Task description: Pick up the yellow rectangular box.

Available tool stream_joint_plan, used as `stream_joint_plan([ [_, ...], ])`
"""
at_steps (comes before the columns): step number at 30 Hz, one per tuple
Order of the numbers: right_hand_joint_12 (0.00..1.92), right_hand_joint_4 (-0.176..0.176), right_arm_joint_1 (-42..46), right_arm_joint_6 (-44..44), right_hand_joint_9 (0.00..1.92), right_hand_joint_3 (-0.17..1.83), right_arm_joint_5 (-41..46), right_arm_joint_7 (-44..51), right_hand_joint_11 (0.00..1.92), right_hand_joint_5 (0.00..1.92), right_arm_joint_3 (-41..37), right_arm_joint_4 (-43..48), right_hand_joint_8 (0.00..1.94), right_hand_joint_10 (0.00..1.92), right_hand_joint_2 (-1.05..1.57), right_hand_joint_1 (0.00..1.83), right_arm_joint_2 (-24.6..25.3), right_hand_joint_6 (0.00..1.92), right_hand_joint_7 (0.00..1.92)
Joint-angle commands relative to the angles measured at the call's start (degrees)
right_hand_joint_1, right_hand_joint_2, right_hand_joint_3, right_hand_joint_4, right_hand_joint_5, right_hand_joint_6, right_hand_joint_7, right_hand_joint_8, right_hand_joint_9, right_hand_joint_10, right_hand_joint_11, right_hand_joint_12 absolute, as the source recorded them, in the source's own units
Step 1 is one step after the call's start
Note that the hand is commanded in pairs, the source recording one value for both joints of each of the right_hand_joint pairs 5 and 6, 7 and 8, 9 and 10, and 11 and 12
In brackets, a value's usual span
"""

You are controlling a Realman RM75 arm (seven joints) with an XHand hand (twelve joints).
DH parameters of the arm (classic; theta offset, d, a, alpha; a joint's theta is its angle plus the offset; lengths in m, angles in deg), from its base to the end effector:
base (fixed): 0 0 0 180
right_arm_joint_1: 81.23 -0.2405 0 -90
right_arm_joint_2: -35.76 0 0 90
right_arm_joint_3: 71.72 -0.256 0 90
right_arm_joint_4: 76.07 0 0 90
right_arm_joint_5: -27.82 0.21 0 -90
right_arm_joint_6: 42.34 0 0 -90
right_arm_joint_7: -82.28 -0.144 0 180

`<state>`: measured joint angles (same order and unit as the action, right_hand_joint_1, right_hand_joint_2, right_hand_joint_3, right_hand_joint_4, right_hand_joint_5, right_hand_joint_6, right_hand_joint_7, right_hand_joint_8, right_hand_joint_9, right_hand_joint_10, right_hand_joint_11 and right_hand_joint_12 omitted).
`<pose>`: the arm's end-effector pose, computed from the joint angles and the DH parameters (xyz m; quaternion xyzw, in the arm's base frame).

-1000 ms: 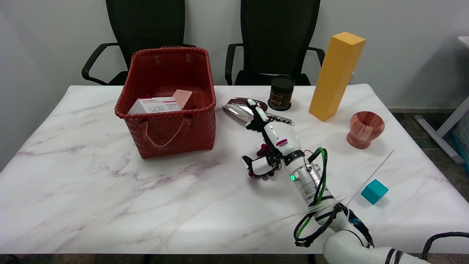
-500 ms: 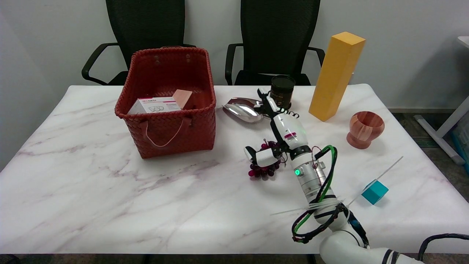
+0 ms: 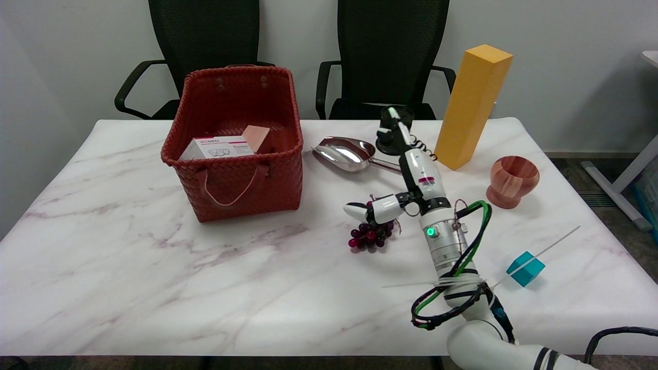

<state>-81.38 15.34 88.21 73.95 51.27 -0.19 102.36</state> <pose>-0.2730 -0.3041 0.2819 0.6427 -0.1166 0.4005 0.6426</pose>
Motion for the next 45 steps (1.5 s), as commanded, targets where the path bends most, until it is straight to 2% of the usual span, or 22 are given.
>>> stream_joint_plan([
  [1,0.23,0.0,-1.24,2.75,0.38,0.62,6.82,-11.12,0.23,0.0,-1.3,0.61,0.34,0.38,0.0,1.14,0.1,0.0,0.34],
  [7,0.17,0.0,-2.67,2.75,0.23,0.57,8.92,-12.57,0.17,0.0,-2.21,0.69,0.32,0.23,0.03,1.13,-0.18,0.0,0.32],
  [20,0.0,0.0,-3.91,4.45,0.12,0.54,13.45,-17.45,0.0,0.0,-5.83,2.08,0.2,0.12,0.05,1.12,-0.35,0.0,0.2],
  [29,0.08,0.0,-3.2,10.09,0.15,0.57,16.97,-16.97,0.08,0.0,-7.8,3.73,0.18,0.15,0.15,1.09,-0.14,0.0,0.18],
  [38,0.1,0.0,-1.61,10.34,0.25,0.62,18.6,-15.69,0.1,0.0,-12.16,3.77,0.26,0.25,0.19,1.09,0.18,0.0,0.26],
  [45,0.09,0.0,-2.57,9.83,0.26,0.65,20.16,-15.69,0.09,0.0,-14.2,1.23,0.29,0.26,0.14,1.1,-0.06,0.0,0.29],
])
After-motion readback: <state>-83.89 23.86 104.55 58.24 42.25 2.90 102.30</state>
